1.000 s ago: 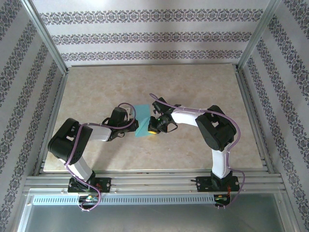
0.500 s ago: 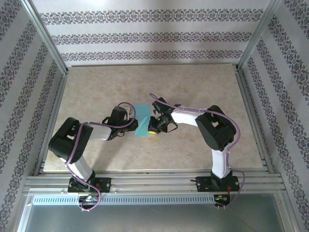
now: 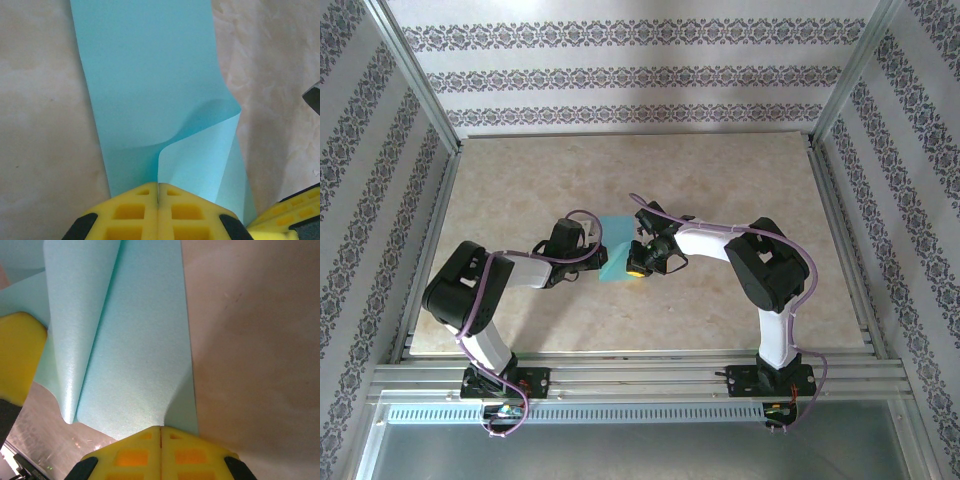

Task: Fold a paper plane with a square sheet of paper (pick it up from the middle)
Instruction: Fold the triangle a second time at the center of the table.

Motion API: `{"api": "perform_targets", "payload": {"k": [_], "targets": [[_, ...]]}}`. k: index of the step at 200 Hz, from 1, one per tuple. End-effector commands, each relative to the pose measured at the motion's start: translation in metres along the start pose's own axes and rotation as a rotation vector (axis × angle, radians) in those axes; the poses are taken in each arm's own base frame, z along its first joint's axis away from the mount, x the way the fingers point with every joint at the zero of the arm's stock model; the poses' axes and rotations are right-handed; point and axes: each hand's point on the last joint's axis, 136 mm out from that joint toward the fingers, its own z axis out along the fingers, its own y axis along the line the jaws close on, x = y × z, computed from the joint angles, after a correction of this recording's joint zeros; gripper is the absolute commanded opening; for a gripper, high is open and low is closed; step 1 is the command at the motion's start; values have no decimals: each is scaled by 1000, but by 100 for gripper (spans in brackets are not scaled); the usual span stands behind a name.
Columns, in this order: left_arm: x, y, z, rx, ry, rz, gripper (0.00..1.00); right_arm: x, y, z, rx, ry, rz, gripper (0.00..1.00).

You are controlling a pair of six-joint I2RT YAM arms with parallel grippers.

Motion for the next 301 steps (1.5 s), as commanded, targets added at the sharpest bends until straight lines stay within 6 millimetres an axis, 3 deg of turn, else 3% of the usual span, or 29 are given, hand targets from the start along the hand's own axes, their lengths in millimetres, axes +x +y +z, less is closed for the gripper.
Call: {"api": "perform_targets", "payload": {"k": [1,171,202,220,244,263,301], "targets": [[-2,3,3,-1,16,11,6,14,-24,13,89,56,25,8],[3,11,6,-40,46,-1,5,13,-22,12,81,55,23,8],[8,14,5,-49,63,-6,5,2,8,-2,-32,11,-12,16],[11,15,5,-53,72,-7,5,-10,39,-23,-151,-53,-53,21],[13,17,5,-60,78,-10,5,-23,71,-48,-269,-148,-89,19],[15,18,5,-62,81,-13,5,-32,73,-49,-283,-193,-57,12],[15,17,6,-58,86,-15,5,-43,69,-29,-252,-199,12,5]]}}
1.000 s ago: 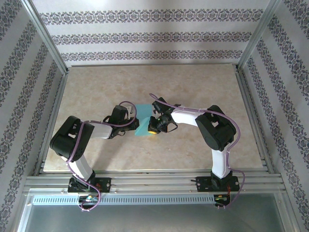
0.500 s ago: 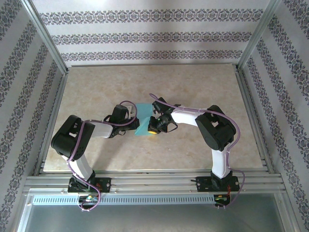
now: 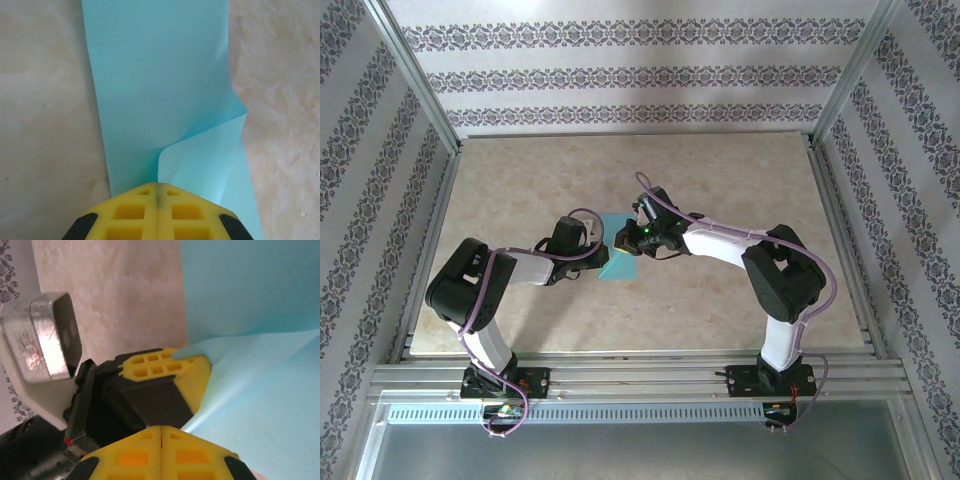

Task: Fold a paper plane with a square sheet of paper (pick it up from the middle)
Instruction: Fold the triangle a second time at the center of the table.

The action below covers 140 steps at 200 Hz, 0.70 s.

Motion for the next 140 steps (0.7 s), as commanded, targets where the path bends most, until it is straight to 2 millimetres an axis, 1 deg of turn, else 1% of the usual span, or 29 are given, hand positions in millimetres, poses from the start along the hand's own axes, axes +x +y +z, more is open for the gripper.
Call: {"api": "perform_targets", "payload": {"k": [1,56,140], "targets": [[14,16,1,-52,63,-13,5,-9,-8,14,23,-28,58,5],[16,18,0,-62,68,-12,5,-13,-13,30,60,-1,69,4],[16,22,-1,-79,53,-35,3,-2,-39,46,115,55,105,4]]}}
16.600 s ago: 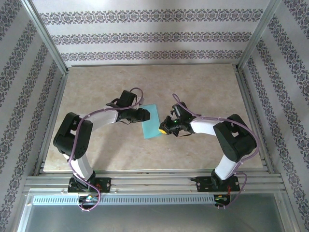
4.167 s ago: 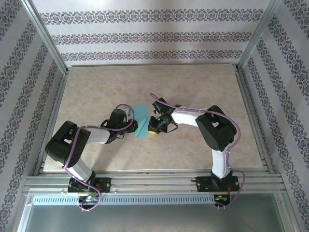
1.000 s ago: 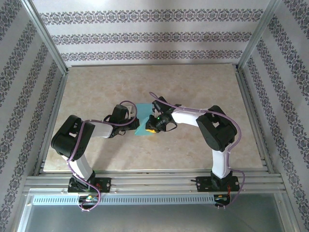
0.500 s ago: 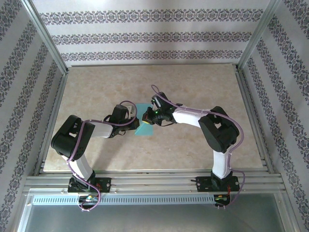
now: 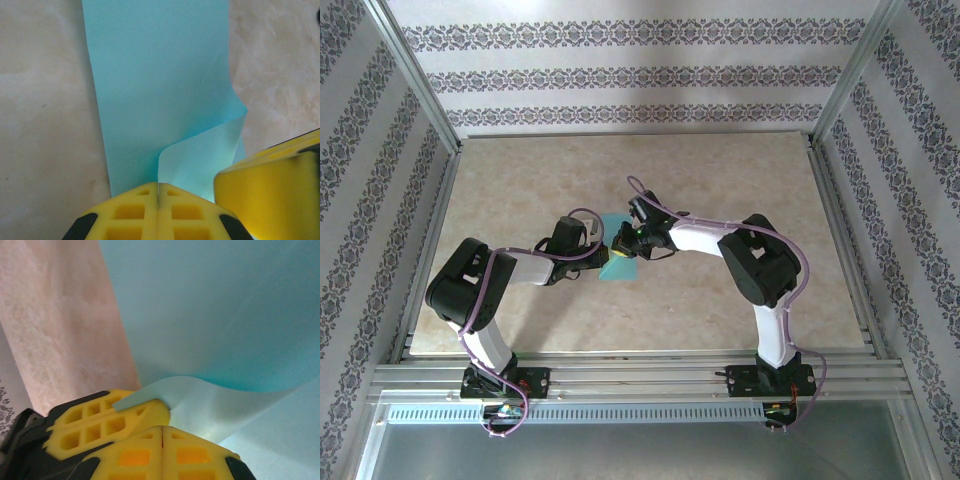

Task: Fold a paper plane with a square sheet of paper (pick it up from the middle)
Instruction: Fold the triangle a second time at the center of the table.

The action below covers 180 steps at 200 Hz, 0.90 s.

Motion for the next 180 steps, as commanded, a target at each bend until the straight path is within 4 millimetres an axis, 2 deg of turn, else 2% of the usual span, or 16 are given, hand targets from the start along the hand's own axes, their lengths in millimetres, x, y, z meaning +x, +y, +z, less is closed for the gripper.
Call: {"api": "perform_targets", "payload": {"k": [1,180], "targets": [[16,22,-1,-78,53,-35,3,7,-7,7,24,27,10,4],[14,21,-1,-80,52,-33,3,10,-43,21,89,54,47,4]]}}
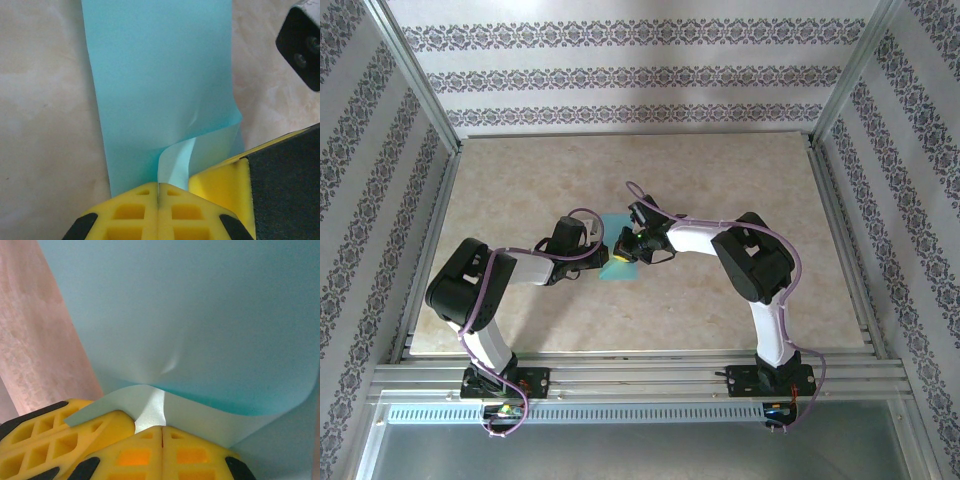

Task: Fold a paper plane with a square sheet of paper (pick it up from the middle)
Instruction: Fold the triangle a second time at the center of the table.

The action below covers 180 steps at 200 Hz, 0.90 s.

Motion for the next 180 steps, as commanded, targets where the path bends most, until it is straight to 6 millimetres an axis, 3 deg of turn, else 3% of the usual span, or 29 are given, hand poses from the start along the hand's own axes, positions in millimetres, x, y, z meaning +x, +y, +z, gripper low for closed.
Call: {"api": "perform_targets", "payload": {"k": [1,38,76,147,180], "targets": [[15,21,-1,-78,53,-32,3,6,-26,9,54,32,25,4],[9,13,-5,-57,47,-27,5,9,-37,11,85,41,39,4],[-23,-12,-27,-21,-15,-4,12,15,-53,12,149,62,46,4],[-42,-21,-56,-52,-73,1,16,17,-68,15,204,66,44,3],[-25,-38,-55,52,0,-50,16,17,-68,16,206,69,43,3]]}}
